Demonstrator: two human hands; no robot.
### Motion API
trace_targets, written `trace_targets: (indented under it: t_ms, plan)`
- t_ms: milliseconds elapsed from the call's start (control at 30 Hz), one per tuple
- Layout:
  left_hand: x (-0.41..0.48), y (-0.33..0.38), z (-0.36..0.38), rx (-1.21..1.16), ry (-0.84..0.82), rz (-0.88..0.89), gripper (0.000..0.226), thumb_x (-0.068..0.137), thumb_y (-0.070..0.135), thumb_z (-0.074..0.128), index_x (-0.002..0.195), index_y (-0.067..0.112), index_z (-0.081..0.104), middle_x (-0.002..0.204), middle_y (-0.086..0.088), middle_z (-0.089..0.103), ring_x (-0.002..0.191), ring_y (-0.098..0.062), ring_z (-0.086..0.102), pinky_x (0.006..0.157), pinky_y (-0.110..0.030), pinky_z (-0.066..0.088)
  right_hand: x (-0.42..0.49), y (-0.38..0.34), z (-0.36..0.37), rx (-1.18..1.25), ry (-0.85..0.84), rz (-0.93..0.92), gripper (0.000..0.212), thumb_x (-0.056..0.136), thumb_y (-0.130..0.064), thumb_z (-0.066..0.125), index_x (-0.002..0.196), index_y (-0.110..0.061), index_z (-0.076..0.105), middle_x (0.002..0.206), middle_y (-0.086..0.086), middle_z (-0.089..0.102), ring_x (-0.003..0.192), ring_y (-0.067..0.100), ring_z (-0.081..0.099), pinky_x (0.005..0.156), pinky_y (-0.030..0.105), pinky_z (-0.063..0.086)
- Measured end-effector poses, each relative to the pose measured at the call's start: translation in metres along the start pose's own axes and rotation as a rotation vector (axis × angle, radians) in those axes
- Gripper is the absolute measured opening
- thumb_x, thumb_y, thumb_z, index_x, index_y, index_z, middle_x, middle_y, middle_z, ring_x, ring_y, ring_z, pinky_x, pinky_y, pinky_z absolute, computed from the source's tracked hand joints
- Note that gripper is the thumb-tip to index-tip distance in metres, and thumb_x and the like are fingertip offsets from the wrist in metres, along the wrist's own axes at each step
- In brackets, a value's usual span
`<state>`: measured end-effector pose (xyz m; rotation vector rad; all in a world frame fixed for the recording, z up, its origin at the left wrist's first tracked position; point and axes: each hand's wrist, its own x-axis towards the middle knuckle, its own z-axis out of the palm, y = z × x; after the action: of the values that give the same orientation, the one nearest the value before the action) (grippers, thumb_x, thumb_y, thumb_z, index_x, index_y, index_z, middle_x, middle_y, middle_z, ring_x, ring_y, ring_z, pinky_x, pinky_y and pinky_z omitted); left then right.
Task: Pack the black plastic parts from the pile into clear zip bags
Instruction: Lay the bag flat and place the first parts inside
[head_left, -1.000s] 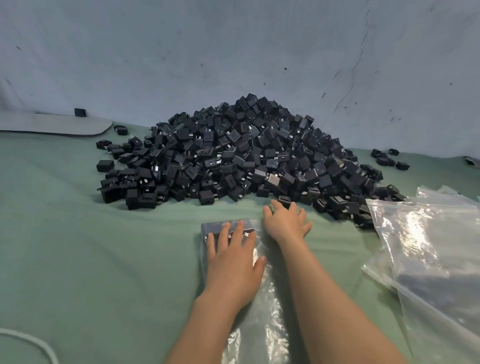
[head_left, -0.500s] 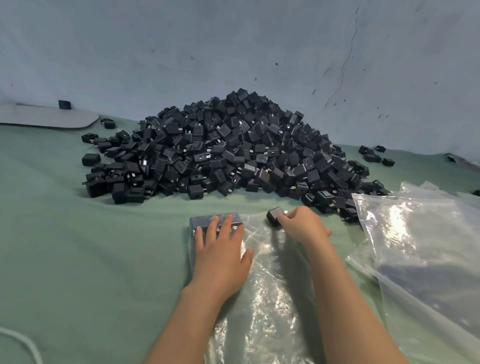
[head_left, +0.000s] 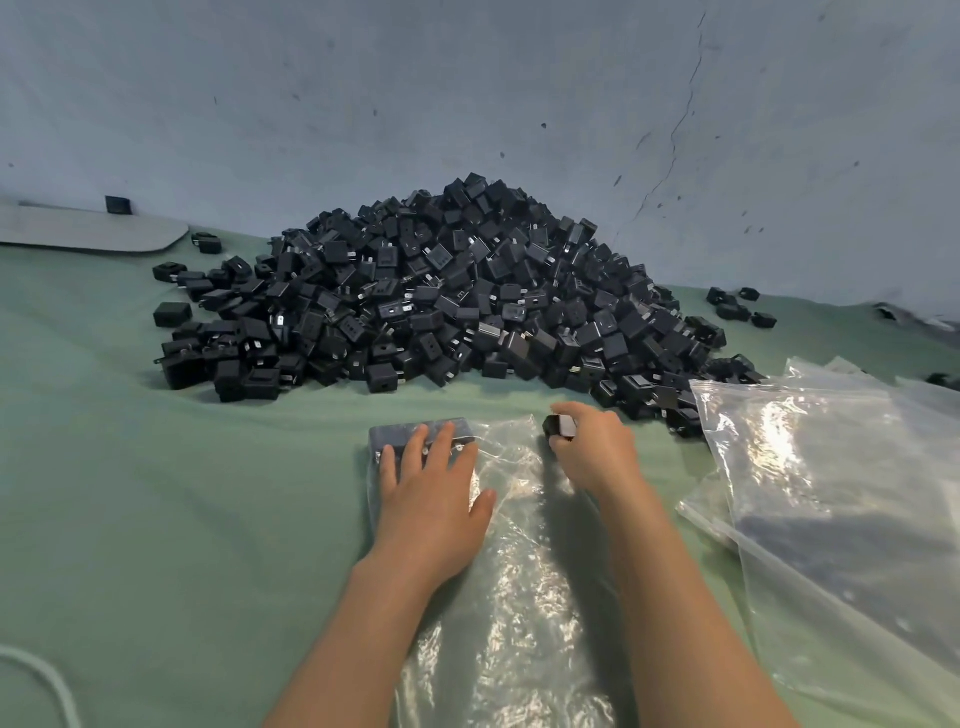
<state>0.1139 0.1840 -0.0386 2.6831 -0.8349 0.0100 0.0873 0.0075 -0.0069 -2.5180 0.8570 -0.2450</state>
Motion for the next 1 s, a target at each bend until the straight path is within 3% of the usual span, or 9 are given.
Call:
trace_targets:
  t_ms: [67,200,367,467,533,667,800,900,1000]
  plan:
    - [0.000,0.000,0.001,0.001,0.001,0.002,0.058,0.098,0.049,0.030,0.150,0.029,0.014,0.160,0.004,-0.006,0.146,-0.021,-0.010,0.115,-0.049,-0.010,-0.003,0.001,-0.001,0.026,-0.040,-0.022,0.052,0.092,-0.021,0.050,0.140,-0.036,0.042,0.133,0.009,0.054,0.122,0.033,0.048,0.103,0.042,0.041]
    - [-0.001,0.001,-0.003,0.001,-0.008,0.000,0.057,0.098,0.049,0.030,0.150,0.028,0.016,0.160,0.002,-0.005,0.146,-0.022,-0.010,0.115,-0.049,-0.010,-0.007,-0.001,0.000,-0.046,-0.107,-0.044,0.033,0.092,-0.026,0.048,0.121,-0.039,0.059,0.129,0.001,0.058,0.120,0.030,0.048,0.104,0.041,0.040]
    - [-0.023,0.027,-0.034,-0.045,-0.089,0.155,0.055,0.095,0.053,0.038,0.142,0.025,0.035,0.157,0.001,0.012,0.146,-0.020,-0.002,0.118,-0.047,-0.006,-0.018,-0.002,0.007,-0.011,0.020,-0.010,0.042,0.096,-0.033,0.045,0.138,-0.035,0.046,0.136,0.009,0.051,0.127,0.032,0.042,0.109,0.041,0.033]
    - [-0.059,0.045,-0.056,-0.170,-0.361,0.356,0.056,0.082,0.064,0.054,0.124,0.027,0.051,0.130,0.006,0.045,0.124,-0.017,0.039,0.107,-0.040,0.032,-0.030,-0.003,-0.010,0.311,0.066,-0.078,0.038,0.094,-0.025,0.051,0.132,-0.026,0.052,0.113,0.002,0.063,0.097,0.018,0.059,0.086,0.033,0.048]
    - [-0.085,0.053,-0.059,-0.176,-0.521,0.422,0.061,0.077,0.065,0.060,0.124,0.028,0.049,0.126,0.009,0.043,0.119,-0.013,0.039,0.100,-0.036,0.037,-0.051,-0.007,-0.028,0.561,0.024,-0.113,0.034,0.094,-0.025,0.053,0.128,-0.029,0.055,0.090,-0.002,0.061,0.071,0.009,0.055,0.067,0.020,0.047]
    - [-0.110,0.055,-0.040,-0.059,-0.462,0.470,0.046,0.085,0.042,0.062,0.121,0.017,0.048,0.134,0.001,0.034,0.124,-0.020,0.032,0.106,-0.036,0.030,-0.104,-0.008,-0.050,0.864,-0.185,-0.194,0.026,0.093,-0.033,0.056,0.115,-0.046,0.060,0.102,0.006,0.069,0.098,0.016,0.065,0.097,0.038,0.049]
    - [-0.107,0.045,-0.033,-0.269,-0.388,0.423,0.017,0.090,0.028,0.053,0.101,0.017,0.057,0.126,0.005,0.047,0.114,-0.015,0.043,0.101,-0.028,0.036,-0.153,-0.003,-0.051,1.060,-0.375,-0.327,0.028,0.087,-0.036,0.066,0.114,-0.039,0.065,0.111,0.002,0.070,0.106,0.017,0.066,0.094,0.035,0.050]
    - [-0.096,0.036,-0.033,-0.437,-0.389,0.321,0.019,0.093,0.027,0.050,0.098,0.010,0.058,0.095,-0.001,0.058,0.080,-0.011,0.051,0.081,-0.030,0.045,-0.180,0.002,-0.049,1.228,-0.476,-0.388,0.034,0.079,-0.038,0.069,0.112,-0.030,0.067,0.114,0.015,0.067,0.109,0.029,0.064,0.091,0.034,0.051]
    - [-0.088,0.026,-0.037,-0.707,-0.376,0.250,0.014,0.092,0.016,0.052,0.101,0.010,0.061,0.094,-0.010,0.065,0.080,-0.009,0.054,0.079,-0.029,0.048,-0.197,0.007,-0.048,1.015,-0.372,-0.429,0.020,0.088,-0.033,0.062,0.107,-0.032,0.066,0.103,0.011,0.071,0.102,0.026,0.064,0.096,0.029,0.046]
